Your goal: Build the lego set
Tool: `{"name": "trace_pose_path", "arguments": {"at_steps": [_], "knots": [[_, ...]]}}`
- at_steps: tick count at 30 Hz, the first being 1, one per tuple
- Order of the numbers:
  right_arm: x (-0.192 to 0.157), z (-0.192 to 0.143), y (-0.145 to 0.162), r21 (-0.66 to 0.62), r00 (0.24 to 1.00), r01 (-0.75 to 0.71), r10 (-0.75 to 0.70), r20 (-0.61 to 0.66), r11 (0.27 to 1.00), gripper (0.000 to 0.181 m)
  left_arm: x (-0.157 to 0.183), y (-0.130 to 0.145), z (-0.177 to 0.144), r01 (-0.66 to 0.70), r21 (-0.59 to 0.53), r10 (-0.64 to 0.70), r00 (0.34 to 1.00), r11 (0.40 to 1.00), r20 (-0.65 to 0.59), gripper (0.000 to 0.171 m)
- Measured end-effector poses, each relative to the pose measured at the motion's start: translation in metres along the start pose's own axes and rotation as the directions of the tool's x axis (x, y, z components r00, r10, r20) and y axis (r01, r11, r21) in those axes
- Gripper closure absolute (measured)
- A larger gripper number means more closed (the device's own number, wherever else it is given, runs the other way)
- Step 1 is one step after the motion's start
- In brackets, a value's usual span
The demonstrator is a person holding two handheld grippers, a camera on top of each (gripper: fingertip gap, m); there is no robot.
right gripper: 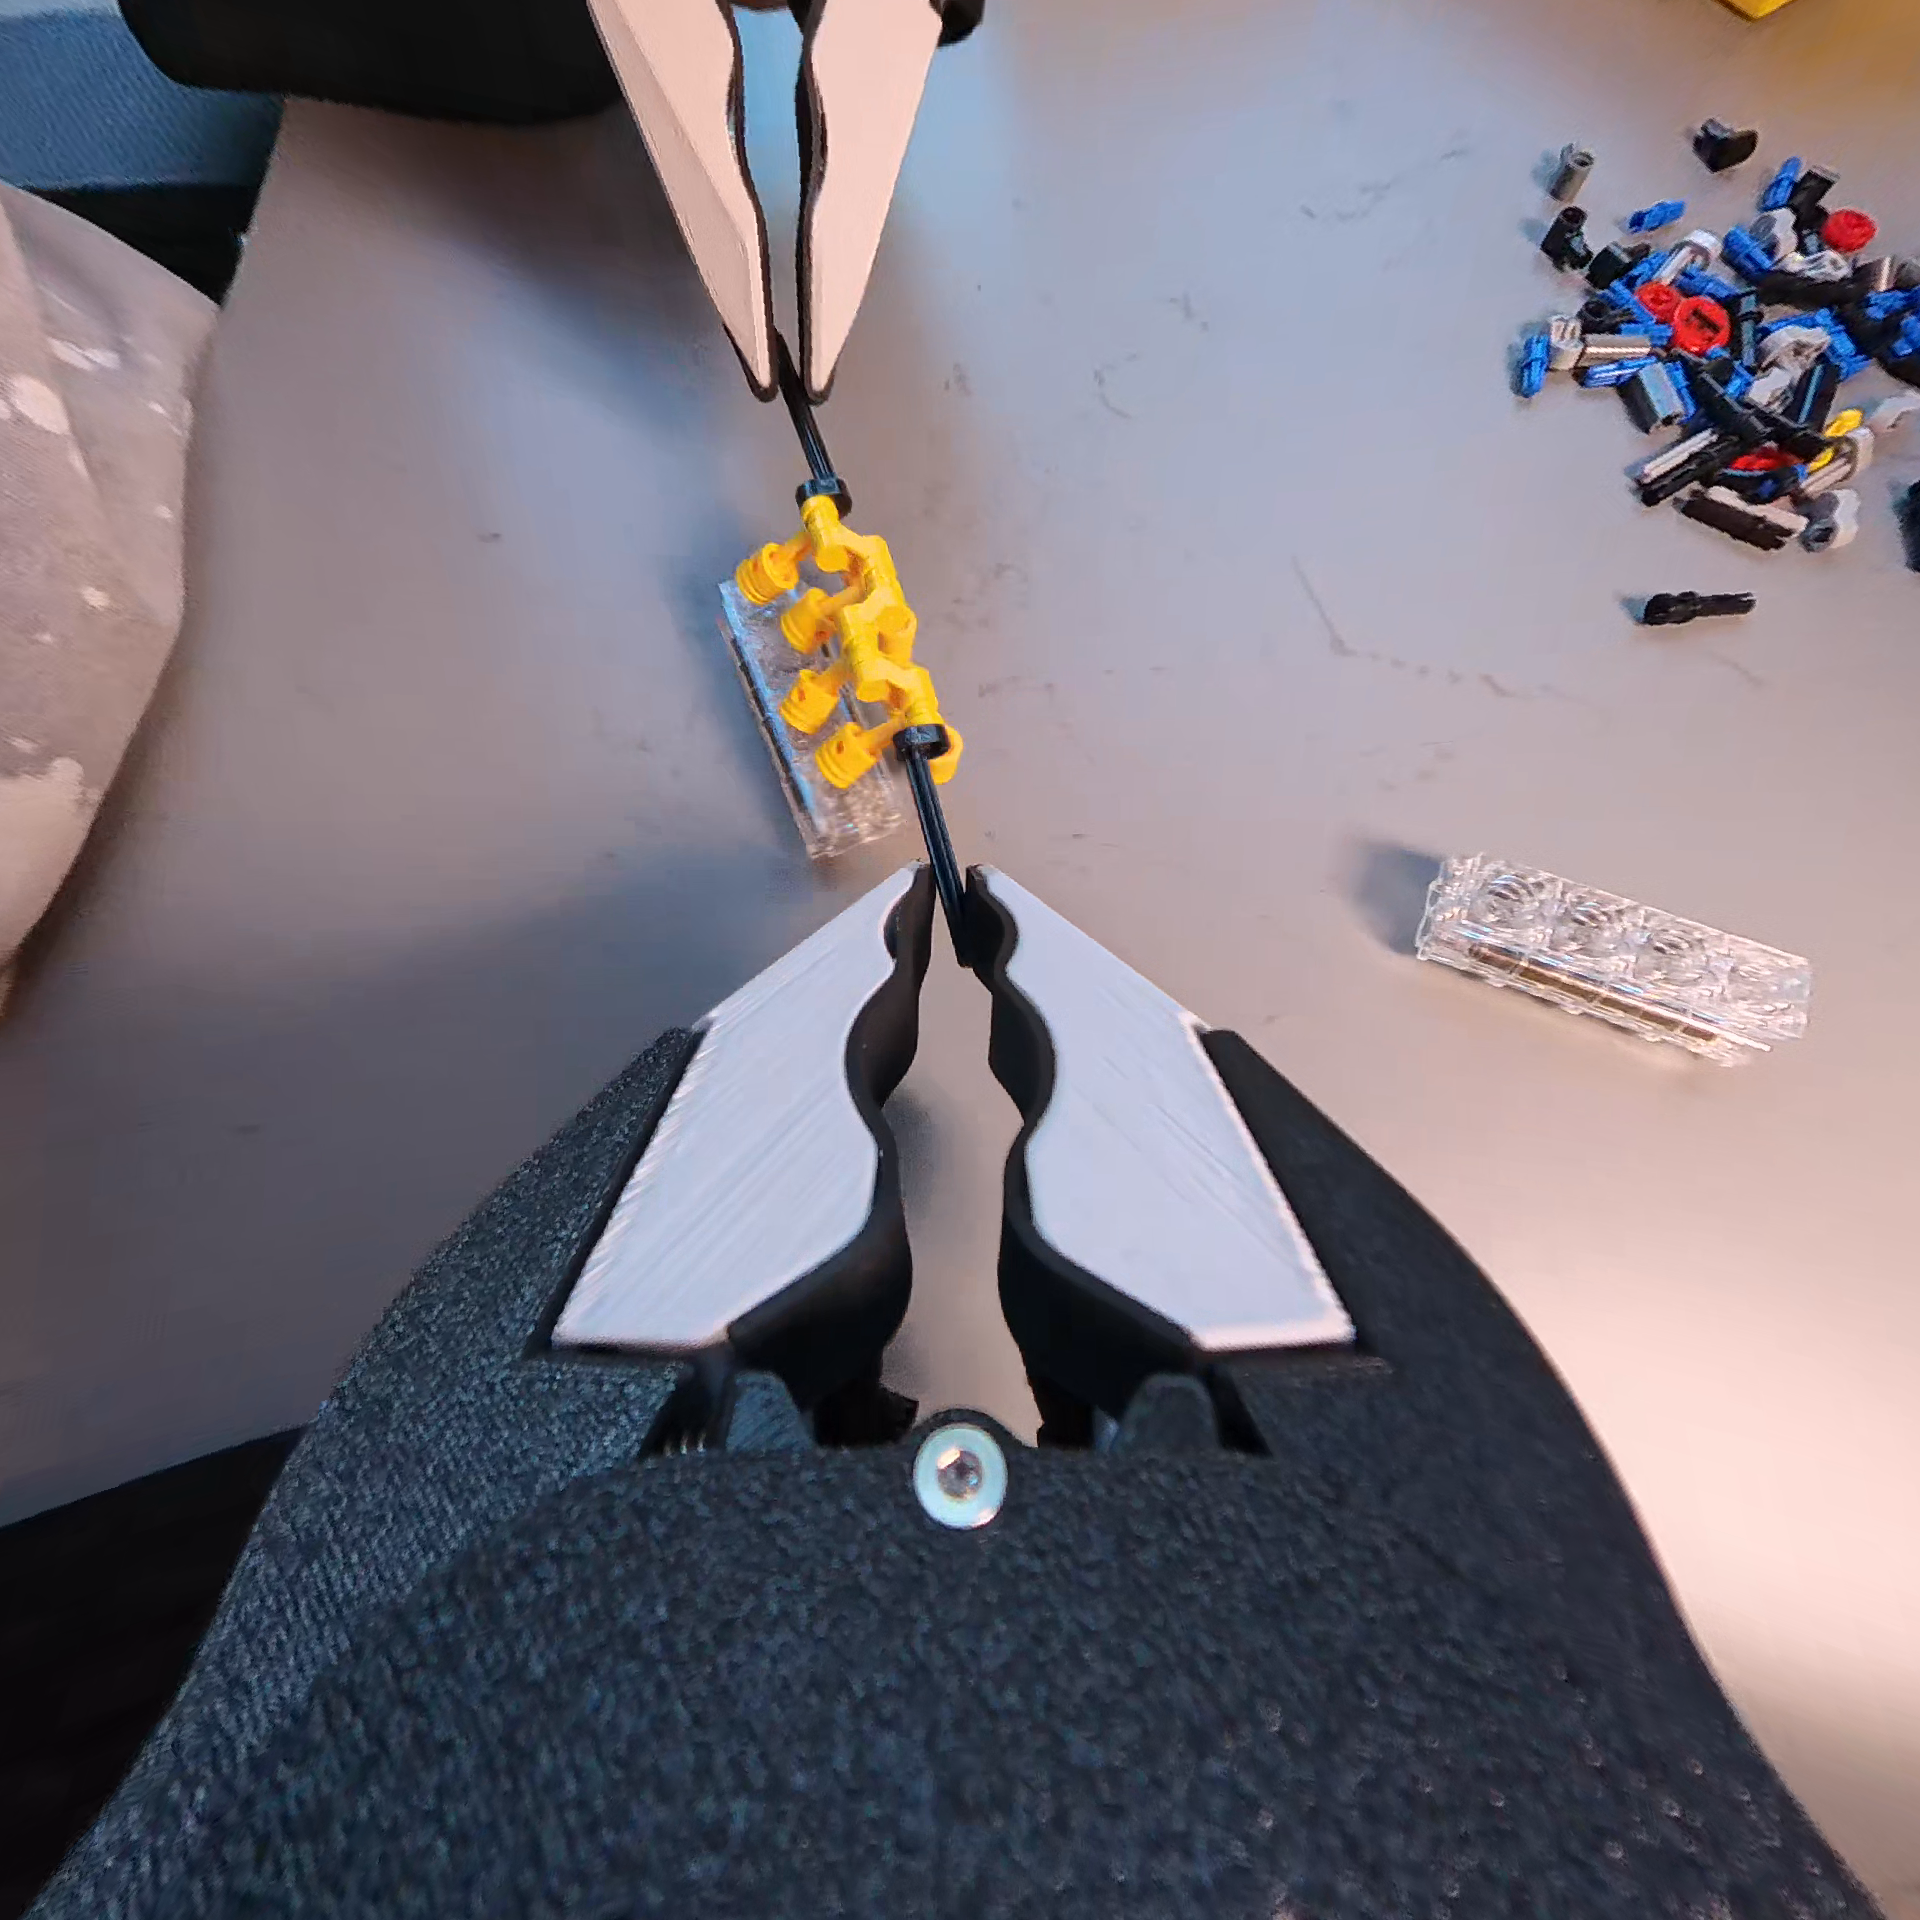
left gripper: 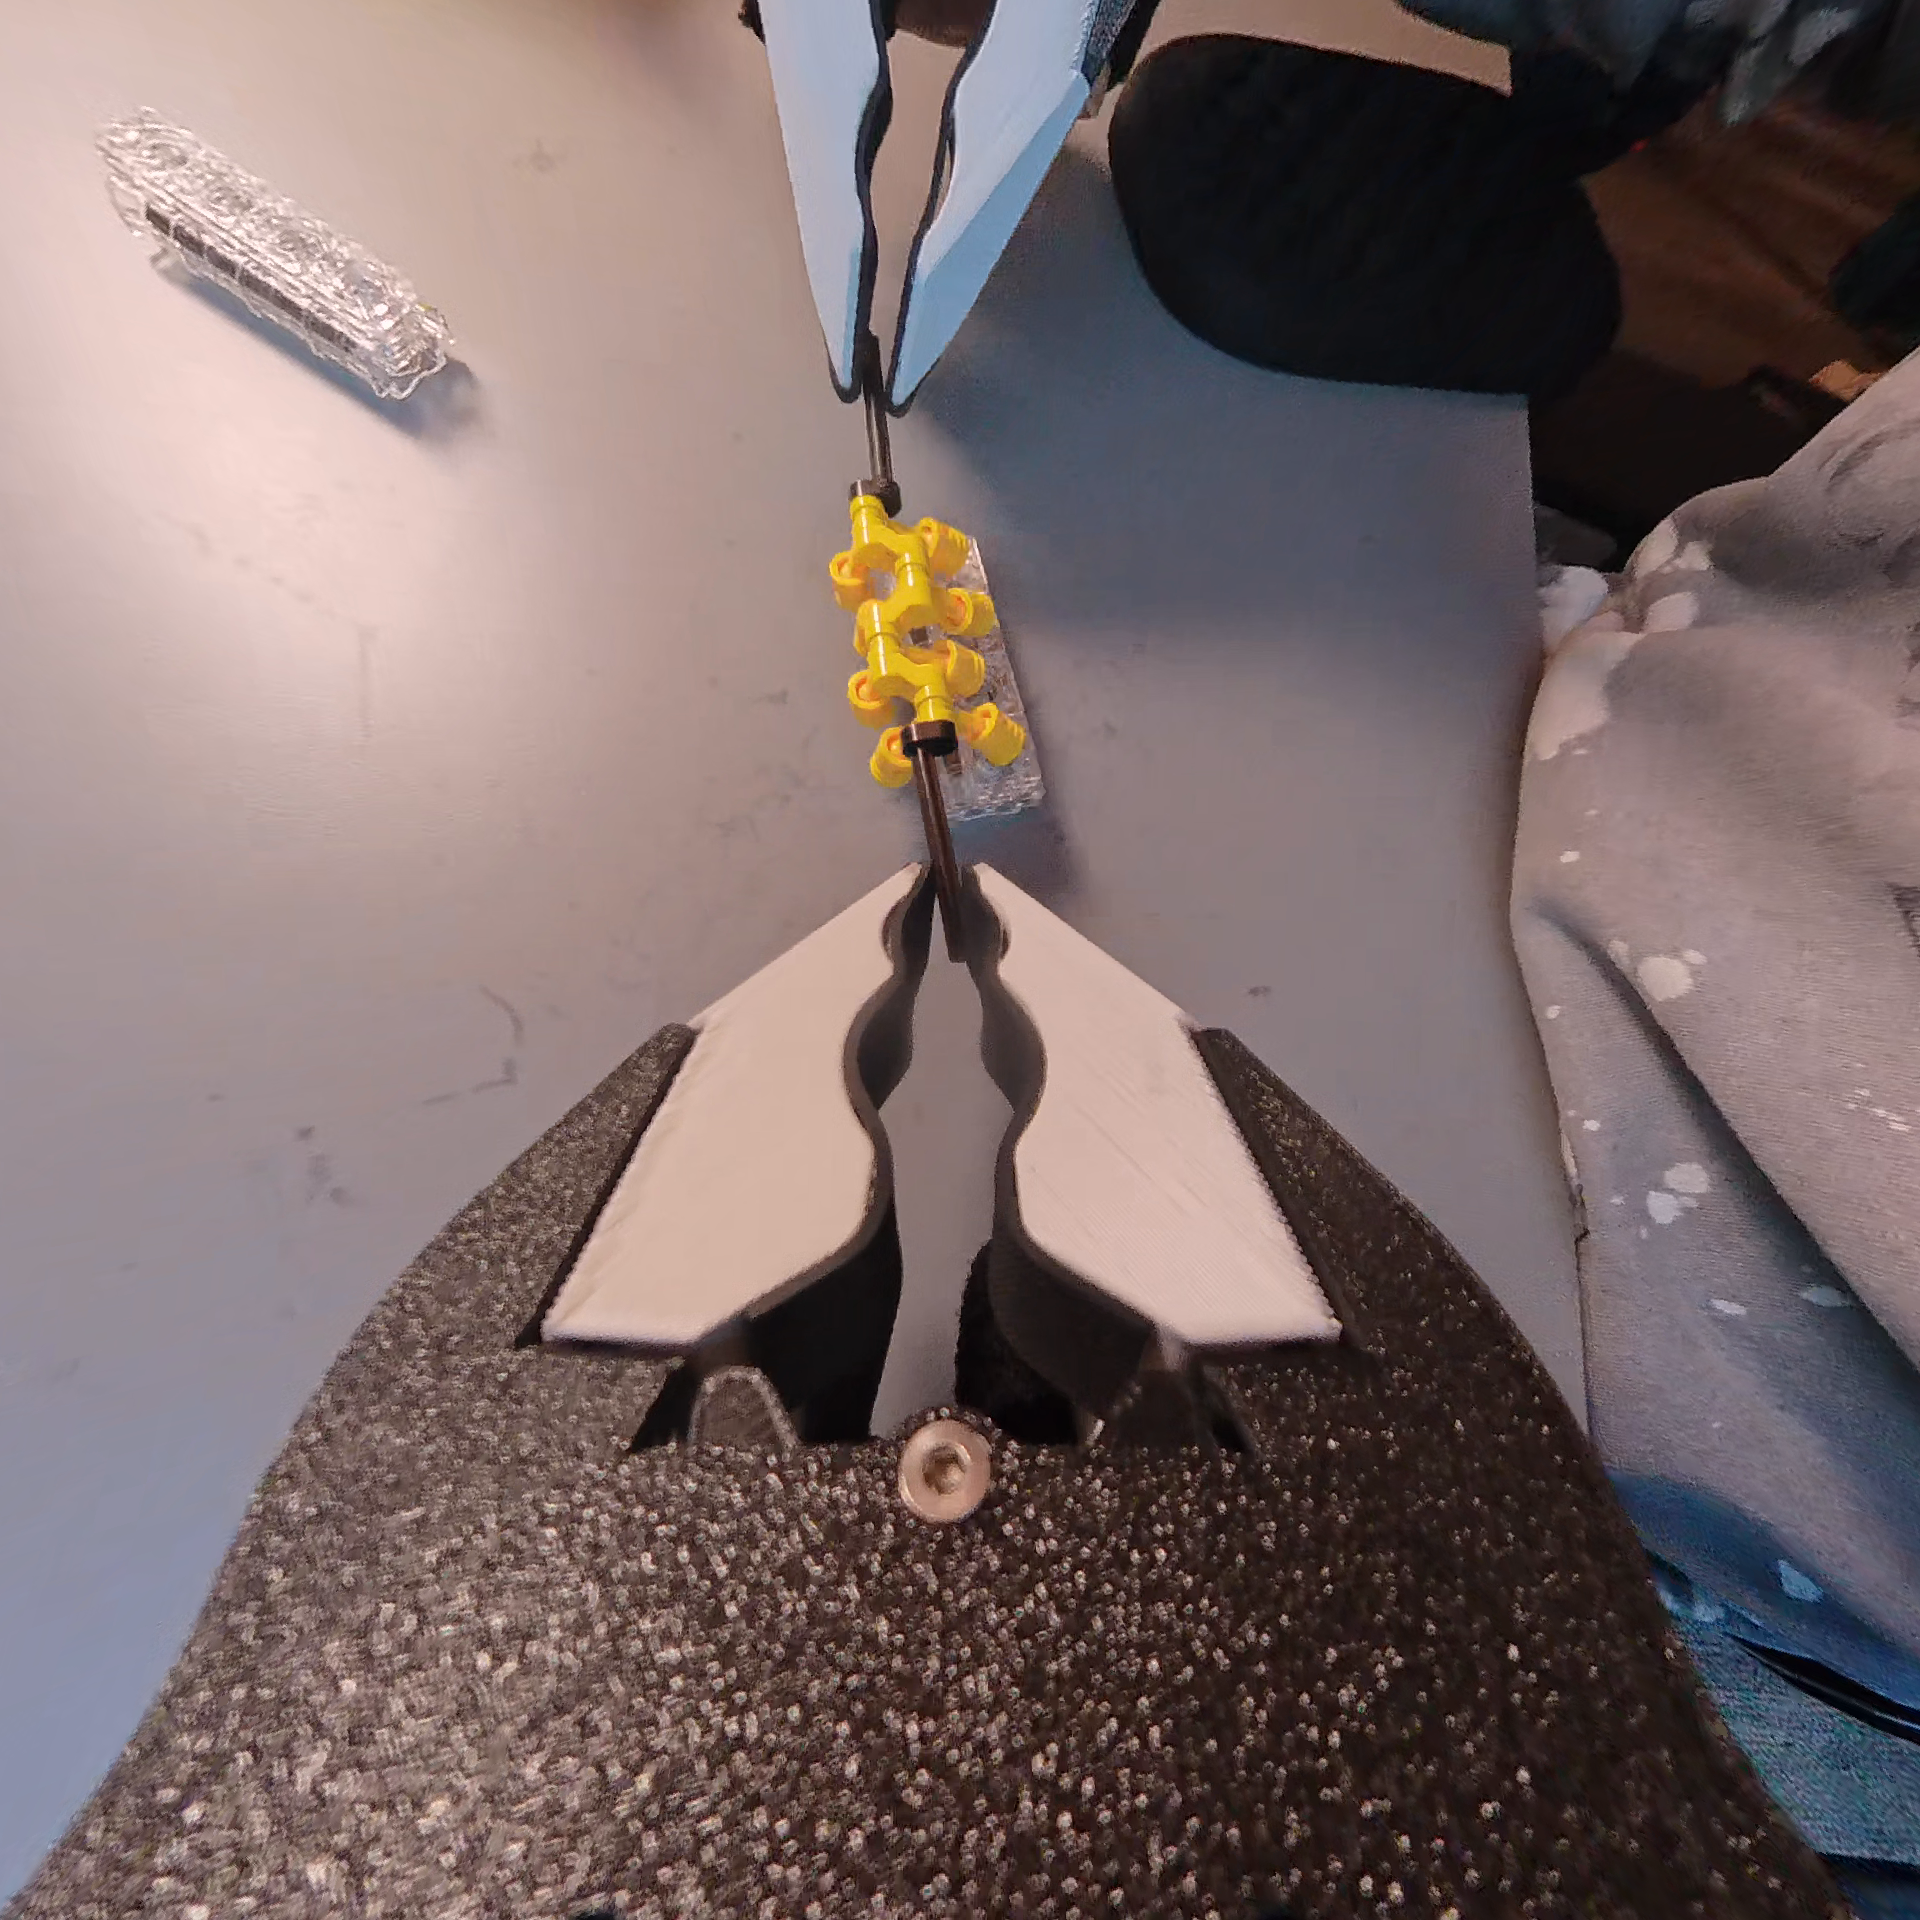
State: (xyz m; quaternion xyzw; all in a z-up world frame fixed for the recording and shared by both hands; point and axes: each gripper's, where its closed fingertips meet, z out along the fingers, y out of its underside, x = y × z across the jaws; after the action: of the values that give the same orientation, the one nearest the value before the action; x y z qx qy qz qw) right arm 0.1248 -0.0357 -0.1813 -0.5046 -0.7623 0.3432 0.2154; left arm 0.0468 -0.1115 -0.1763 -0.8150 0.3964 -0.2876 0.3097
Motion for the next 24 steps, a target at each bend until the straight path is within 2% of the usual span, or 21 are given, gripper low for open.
{"name": "trace_pose_path", "arguments": {"at_steps": [5,10,15,19,24], "knots": [[0.003,0.009,0.009,-0.049,0.999,0.028,-0.029,-0.021,0.998,0.176,-0.007,0.008,0.007,-0.041,-0.047,0.044,0.997,0.998,0.064,0.167],[0.003,0.009,0.009,-0.044,0.997,0.054,-0.056,-0.045,0.998,0.176,-0.01,0.012,0.01,-0.104,-0.079,0.113,0.986,0.991,0.12,0.167],[0.004,0.011,0.01,-0.108,0.977,0.174,-0.186,-0.109,0.979,0.176,-0.012,0.013,0.013,-0.247,-0.137,0.27,0.944,0.959,0.188,0.166],[0.003,0.012,0.008,-0.162,0.942,0.277,-0.301,-0.151,0.947,0.176,-0.015,0.016,0.017,-0.394,-0.214,0.44,0.862,0.894,0.252,0.166],[0.004,0.015,0.008,-0.214,0.894,0.361,-0.402,-0.198,0.908,0.179,-0.02,0.017,0.017,-0.57,-0.308,0.647,0.691,0.762,0.321,0.165]]}}
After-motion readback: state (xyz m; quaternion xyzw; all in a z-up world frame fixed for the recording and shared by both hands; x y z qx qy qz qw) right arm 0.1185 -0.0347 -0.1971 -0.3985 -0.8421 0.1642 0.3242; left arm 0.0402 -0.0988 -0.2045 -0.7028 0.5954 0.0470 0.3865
